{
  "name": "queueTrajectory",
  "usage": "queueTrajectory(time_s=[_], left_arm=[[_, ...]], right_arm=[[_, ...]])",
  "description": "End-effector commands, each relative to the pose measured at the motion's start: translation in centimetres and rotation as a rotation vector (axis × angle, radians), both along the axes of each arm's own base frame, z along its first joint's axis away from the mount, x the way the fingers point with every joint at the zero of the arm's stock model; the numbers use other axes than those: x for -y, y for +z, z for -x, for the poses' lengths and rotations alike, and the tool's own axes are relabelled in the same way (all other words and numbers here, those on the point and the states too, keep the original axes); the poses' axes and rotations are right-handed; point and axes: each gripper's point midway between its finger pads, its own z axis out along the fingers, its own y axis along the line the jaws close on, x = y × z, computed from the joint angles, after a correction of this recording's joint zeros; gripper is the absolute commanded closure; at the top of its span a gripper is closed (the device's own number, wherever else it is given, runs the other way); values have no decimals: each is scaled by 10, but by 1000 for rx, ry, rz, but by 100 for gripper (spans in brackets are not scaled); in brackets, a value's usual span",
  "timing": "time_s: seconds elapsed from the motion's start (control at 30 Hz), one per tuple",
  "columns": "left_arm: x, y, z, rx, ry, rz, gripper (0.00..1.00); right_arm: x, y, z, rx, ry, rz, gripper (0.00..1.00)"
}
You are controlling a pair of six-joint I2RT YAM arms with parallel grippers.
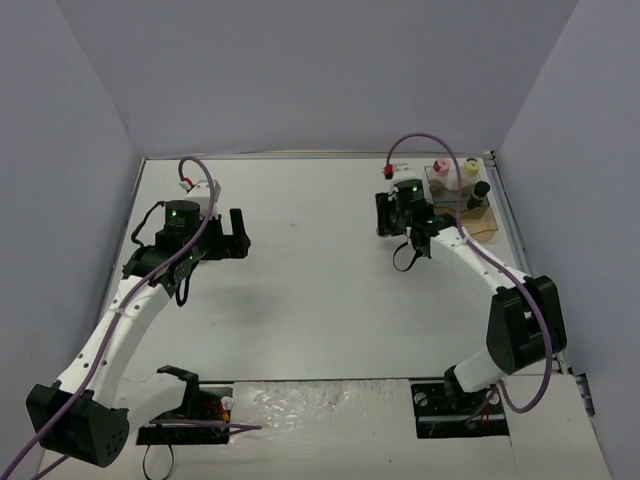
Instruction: Organize the condiment bottles
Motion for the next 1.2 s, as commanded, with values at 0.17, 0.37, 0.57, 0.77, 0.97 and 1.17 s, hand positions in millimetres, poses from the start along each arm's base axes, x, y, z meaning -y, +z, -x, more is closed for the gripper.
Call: queueTrajectory(time_s=[0.17, 0.37, 0.57, 0.77, 0.97, 1.17], left_arm=[[-1, 22, -12, 73, 11, 37, 3], [-4, 22, -11, 69, 22, 38, 3], [-5, 22, -11, 68, 23, 36, 3], [-4, 22, -11, 66, 18, 41, 3], [-5, 22, -10, 68, 21, 39, 3], [-5, 22, -10, 69, 21, 39, 3]], right_arm=[[154, 91, -79, 205, -445, -71, 100], [211, 68, -111, 170, -600, -78, 100], [239, 42, -128, 138, -686, -62, 100], [247, 22, -144, 123, -700, -68, 100], [254, -1, -148, 87, -730, -47, 100], [260, -19, -149, 64, -745, -40, 100]])
